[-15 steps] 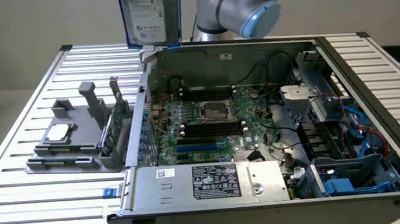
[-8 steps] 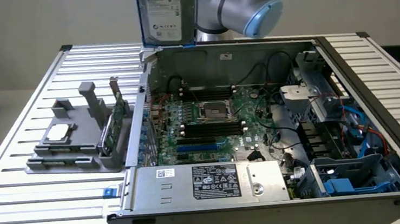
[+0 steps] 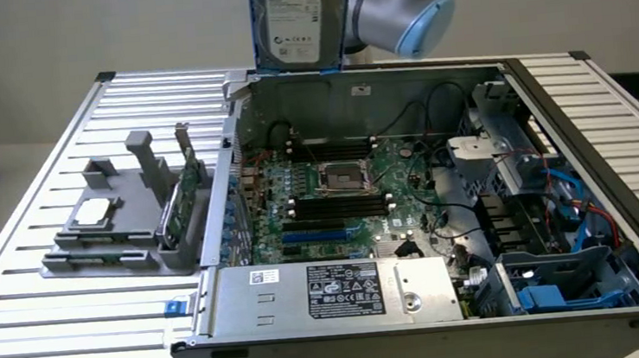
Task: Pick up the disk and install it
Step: 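Pick up the disk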
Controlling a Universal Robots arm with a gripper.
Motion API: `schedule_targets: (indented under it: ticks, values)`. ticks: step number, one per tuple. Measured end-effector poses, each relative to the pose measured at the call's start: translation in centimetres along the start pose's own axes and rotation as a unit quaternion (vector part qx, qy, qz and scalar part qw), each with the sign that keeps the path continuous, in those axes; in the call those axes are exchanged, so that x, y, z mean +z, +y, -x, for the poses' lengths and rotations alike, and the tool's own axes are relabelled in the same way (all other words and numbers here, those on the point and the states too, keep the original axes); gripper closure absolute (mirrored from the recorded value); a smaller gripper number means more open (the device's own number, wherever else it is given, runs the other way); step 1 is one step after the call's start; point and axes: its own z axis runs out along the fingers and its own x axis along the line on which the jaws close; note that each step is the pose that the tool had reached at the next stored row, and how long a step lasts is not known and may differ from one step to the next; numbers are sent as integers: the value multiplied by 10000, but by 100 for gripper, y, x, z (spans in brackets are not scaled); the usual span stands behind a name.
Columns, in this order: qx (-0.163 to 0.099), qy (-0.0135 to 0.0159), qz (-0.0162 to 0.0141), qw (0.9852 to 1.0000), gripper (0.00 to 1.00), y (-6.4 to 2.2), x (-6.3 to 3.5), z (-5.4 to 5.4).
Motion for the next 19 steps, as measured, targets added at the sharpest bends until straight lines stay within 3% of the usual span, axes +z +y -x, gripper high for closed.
schedule_targets:
  ticks: [5,19]
  values:
    - [0,-19,2,10000,67,-214,-41,-74]
    - [0,-35,5,10000,67,-664,-134,-357]
